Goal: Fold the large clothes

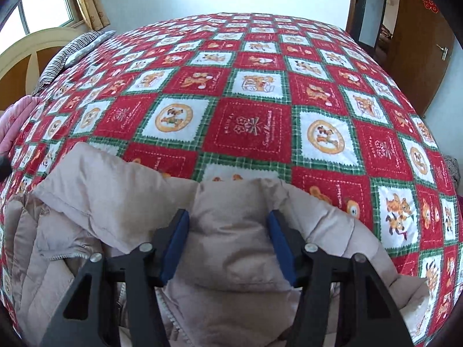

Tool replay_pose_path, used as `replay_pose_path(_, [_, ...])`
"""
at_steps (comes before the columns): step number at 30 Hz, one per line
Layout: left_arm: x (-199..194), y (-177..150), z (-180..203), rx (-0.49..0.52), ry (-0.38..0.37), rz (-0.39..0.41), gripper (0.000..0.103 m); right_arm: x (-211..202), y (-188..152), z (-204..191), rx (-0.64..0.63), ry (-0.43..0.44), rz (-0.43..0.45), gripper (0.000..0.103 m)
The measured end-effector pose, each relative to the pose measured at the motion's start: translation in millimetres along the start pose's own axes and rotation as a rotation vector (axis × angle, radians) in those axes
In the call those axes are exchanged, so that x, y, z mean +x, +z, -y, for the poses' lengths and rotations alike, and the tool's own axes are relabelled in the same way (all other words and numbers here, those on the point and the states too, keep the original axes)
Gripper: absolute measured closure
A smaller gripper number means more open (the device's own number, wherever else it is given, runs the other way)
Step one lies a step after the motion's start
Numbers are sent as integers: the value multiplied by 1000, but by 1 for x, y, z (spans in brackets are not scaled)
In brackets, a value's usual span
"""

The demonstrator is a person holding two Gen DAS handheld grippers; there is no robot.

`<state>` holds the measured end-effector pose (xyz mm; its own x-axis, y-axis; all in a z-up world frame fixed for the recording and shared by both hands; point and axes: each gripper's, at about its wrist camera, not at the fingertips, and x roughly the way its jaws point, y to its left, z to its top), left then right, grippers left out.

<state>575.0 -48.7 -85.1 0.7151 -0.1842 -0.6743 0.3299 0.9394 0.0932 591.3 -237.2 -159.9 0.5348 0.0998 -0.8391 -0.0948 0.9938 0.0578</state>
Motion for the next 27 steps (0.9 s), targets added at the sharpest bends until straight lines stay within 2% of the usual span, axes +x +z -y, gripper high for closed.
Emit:
replay_pose_path(4, [55, 17, 8, -49, 47, -77, 100, 1, -8, 0, -12, -8, -2, 43])
replay_pose_path(7, [88, 5, 12, -98, 30, -187, 100, 2, -13, 2, -17, -8, -4, 43])
replay_pose_path(8, [92, -2, 12, -114, 20, -200, 100, 1, -14, 4, -12, -3, -1, 43])
replay_pose_path(11, [97, -17, 16, -101, 22, -204, 100, 1, -14, 8, 7, 17, 7, 43])
replay_pose_path(14, [99, -25, 11, -145, -6, -206, 100, 3, -17, 9, 19, 24, 22, 43])
replay_pose_path(17, [102, -32, 13, -145, -10, -197, 100, 4, -20, 8, 22, 18, 36, 42])
replay_pose_path(22, [106, -38, 20, -115, 26, -176, 100, 11, -24, 3, 14, -7, 42, 40])
replay_pose_path(27, [108, -40, 18, -124, 18, -172, 100, 17, -23, -2, -20, -48, 26, 39])
